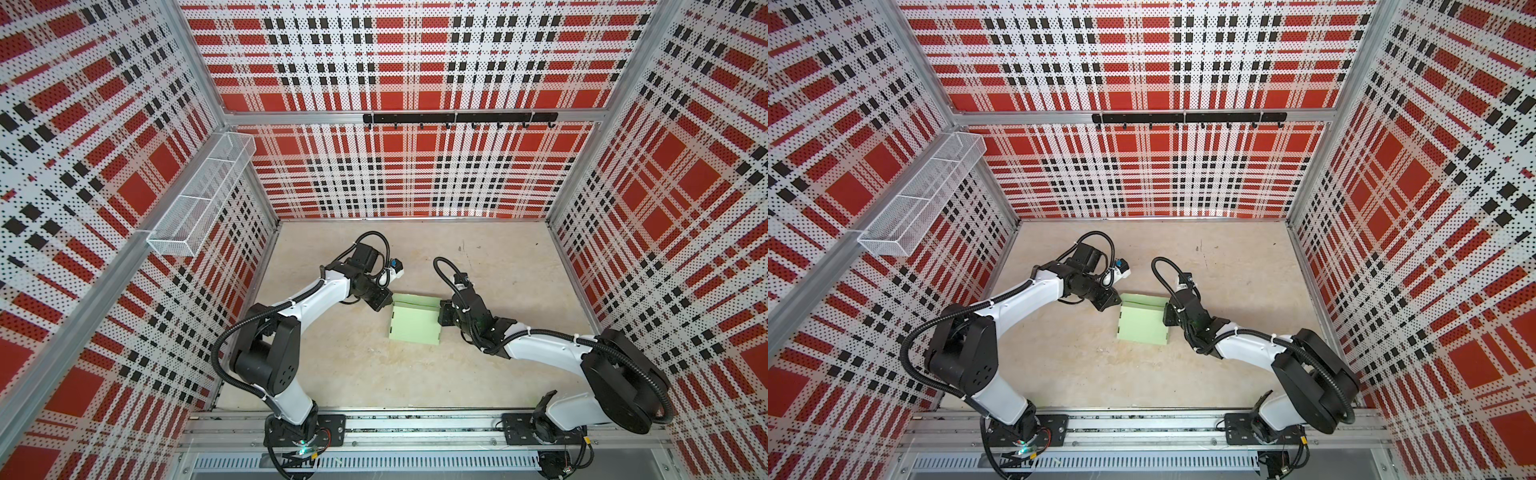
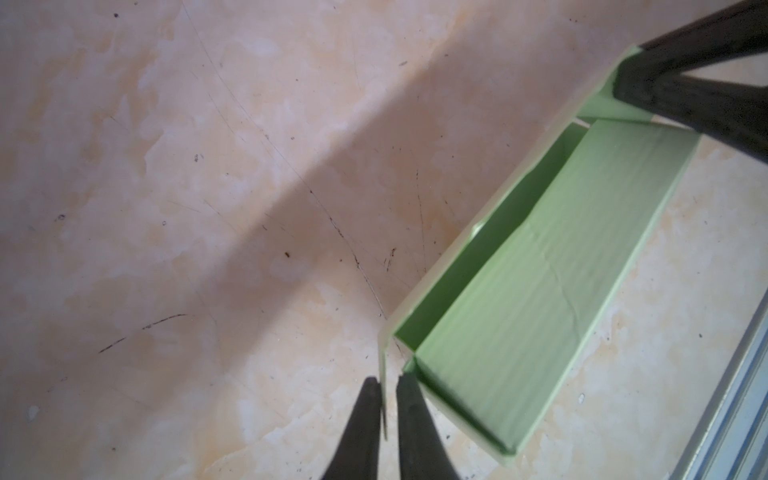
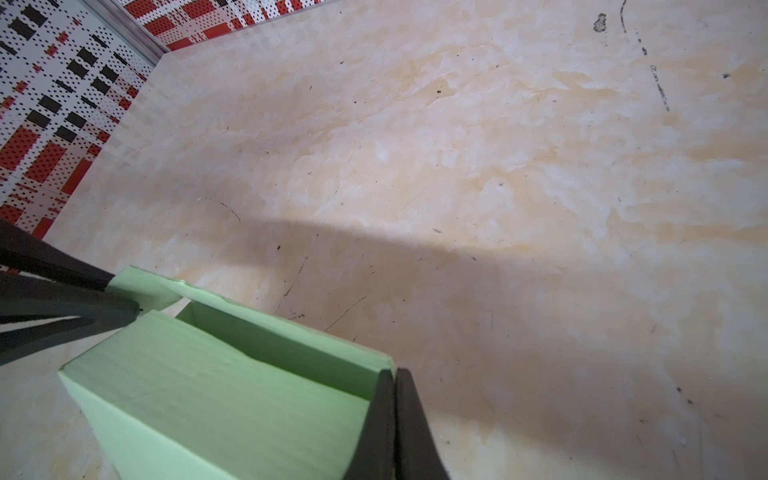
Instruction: Fold the paper box
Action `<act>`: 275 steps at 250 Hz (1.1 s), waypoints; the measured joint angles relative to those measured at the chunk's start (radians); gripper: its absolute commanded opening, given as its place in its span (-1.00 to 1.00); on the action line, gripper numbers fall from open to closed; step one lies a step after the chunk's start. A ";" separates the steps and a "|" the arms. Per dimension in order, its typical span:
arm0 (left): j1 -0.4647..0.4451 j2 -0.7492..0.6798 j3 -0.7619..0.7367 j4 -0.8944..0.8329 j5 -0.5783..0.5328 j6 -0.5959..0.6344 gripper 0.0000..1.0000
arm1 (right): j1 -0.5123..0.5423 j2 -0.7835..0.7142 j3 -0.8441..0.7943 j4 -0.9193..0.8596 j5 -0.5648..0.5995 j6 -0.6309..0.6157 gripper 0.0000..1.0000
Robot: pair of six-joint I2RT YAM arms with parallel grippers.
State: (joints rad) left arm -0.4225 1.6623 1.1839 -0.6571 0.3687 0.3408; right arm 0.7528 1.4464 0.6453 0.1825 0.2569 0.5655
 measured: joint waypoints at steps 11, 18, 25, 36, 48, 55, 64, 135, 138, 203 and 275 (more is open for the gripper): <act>0.000 0.000 0.001 0.001 -0.003 -0.003 -0.90 | 0.002 0.000 0.000 0.000 0.008 0.000 -1.00; 0.000 0.000 0.002 0.002 -0.003 -0.004 -0.92 | 0.004 0.000 0.000 0.001 0.014 0.000 -1.00; -0.002 0.000 0.002 0.003 -0.004 -0.007 -0.94 | 0.006 0.000 0.000 0.002 0.022 0.000 -1.00; -0.005 0.000 0.002 0.003 -0.007 -0.014 -0.95 | 0.012 0.000 0.000 0.002 0.034 0.001 -1.00; -0.008 -0.001 0.003 0.004 -0.010 -0.020 -0.97 | 0.021 -0.001 0.000 0.002 0.053 0.000 -1.00; -0.009 -0.002 0.003 0.005 -0.011 -0.024 -0.98 | 0.025 -0.002 0.000 0.002 0.064 0.000 -1.00; -0.011 -0.003 0.003 0.006 -0.011 -0.027 -0.99 | 0.032 -0.003 -0.001 0.002 0.079 -0.001 -1.00; -0.016 -0.023 0.003 0.019 0.007 -0.067 -0.99 | 0.087 -0.023 -0.035 0.067 0.216 -0.032 -1.00; -0.016 -0.023 0.003 0.020 0.008 -0.068 -0.99 | 0.089 -0.023 -0.037 0.071 0.226 -0.035 -1.00; -0.016 -0.027 0.022 0.023 0.009 -0.109 -0.93 | 0.159 -0.017 -0.056 0.169 0.375 -0.129 -1.00; -0.015 -0.056 0.023 0.029 0.000 -0.160 -0.89 | 0.237 0.016 -0.108 0.338 0.522 -0.244 -1.00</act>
State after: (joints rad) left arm -0.4374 1.6066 1.2072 -0.6277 0.3691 0.1810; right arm 0.9897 1.4628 0.5369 0.5201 0.7788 0.3218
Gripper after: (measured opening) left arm 0.055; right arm 0.049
